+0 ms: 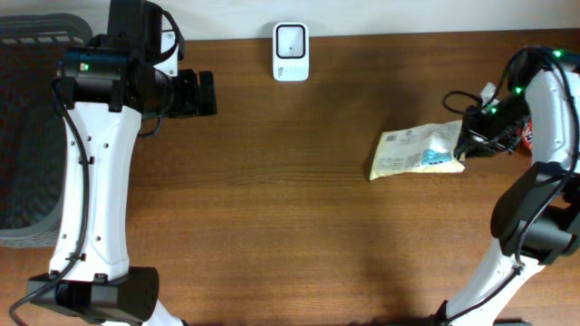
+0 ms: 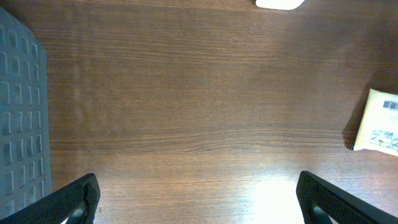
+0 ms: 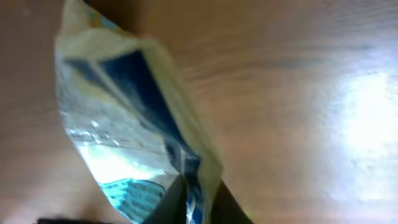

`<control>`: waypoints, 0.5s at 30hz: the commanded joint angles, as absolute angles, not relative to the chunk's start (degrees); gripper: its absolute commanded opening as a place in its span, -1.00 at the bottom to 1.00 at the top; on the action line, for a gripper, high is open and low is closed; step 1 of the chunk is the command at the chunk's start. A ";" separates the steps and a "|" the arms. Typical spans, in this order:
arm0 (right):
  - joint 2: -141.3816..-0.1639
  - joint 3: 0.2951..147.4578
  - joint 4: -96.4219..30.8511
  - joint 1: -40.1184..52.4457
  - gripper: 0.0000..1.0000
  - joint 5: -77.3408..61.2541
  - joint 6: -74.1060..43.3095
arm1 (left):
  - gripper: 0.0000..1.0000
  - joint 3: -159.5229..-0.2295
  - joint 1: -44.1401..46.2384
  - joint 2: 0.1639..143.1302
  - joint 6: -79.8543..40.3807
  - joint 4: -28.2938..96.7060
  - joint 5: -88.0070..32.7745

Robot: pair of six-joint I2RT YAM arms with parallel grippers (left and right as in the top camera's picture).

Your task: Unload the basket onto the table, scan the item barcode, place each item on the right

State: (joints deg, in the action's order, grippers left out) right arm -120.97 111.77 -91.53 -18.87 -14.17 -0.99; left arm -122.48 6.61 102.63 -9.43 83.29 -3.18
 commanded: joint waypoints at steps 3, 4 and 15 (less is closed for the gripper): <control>-119.50 114.17 -95.77 -15.68 0.57 -6.74 -0.86 | 0.98 -122.72 6.52 102.10 -9.74 83.15 -3.64; -119.50 114.17 -95.64 -14.39 0.61 -6.61 -0.86 | 0.98 -122.72 6.52 102.10 -9.74 83.15 -3.64; -119.63 97.65 -80.09 -15.66 0.97 -6.33 -4.12 | 0.98 -122.72 6.52 102.10 -9.74 83.15 -3.64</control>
